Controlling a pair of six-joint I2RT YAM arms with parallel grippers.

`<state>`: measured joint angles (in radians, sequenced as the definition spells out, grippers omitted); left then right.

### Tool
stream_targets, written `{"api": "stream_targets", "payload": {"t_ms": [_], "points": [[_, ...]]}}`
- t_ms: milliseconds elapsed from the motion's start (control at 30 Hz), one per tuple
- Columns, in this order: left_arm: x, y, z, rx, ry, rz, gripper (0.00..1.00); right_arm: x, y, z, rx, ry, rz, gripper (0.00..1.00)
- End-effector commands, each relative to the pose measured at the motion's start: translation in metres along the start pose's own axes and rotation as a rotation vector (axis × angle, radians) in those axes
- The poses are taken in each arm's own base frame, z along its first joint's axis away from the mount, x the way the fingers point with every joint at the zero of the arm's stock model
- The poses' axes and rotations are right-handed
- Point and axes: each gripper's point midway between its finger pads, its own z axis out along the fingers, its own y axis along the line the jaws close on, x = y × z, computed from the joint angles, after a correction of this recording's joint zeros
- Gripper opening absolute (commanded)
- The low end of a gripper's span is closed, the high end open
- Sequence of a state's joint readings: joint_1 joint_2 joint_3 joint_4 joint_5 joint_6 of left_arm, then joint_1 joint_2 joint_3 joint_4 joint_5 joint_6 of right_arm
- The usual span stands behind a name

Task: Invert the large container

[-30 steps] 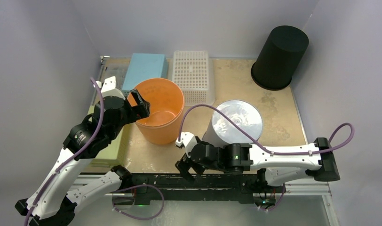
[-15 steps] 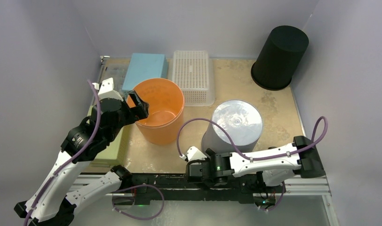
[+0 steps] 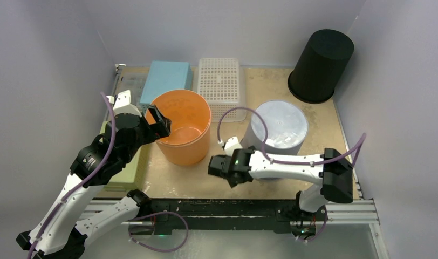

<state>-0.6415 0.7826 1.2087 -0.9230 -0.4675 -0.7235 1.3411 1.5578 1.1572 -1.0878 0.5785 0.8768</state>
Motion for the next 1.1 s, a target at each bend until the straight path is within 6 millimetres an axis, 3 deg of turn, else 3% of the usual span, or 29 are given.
{"api": "stream_targets", "payload": {"t_ms": [0,233,500,633,800,867,1067], "points": [[-0.004,-0.003,-0.002,0.016,-0.010,-0.029,0.95,-0.051,-0.037,-0.011,0.031,-0.135,0.226,0.99],[-0.003,-0.005,-0.002,0.021,-0.004,-0.034,0.95,-0.088,-0.085,0.019,0.085,-0.223,0.480,0.99],[0.003,-0.004,-0.002,0.023,0.016,-0.027,0.95,-0.123,-0.122,0.041,0.093,-0.319,0.594,0.99],[0.006,-0.004,-0.002,0.031,0.030,-0.021,0.95,-0.130,-0.131,0.051,0.088,-0.310,0.609,0.99],[0.005,-0.002,-0.007,0.030,0.032,-0.013,0.95,-0.143,-0.118,0.049,0.013,-0.323,0.610,0.99],[0.005,-0.001,-0.009,0.030,0.034,-0.007,0.95,-0.139,-0.112,0.053,-0.012,-0.307,0.604,0.99],[0.010,0.005,-0.014,0.013,0.062,0.013,0.95,-0.127,-0.148,0.075,0.187,-0.277,0.648,0.99]]}}
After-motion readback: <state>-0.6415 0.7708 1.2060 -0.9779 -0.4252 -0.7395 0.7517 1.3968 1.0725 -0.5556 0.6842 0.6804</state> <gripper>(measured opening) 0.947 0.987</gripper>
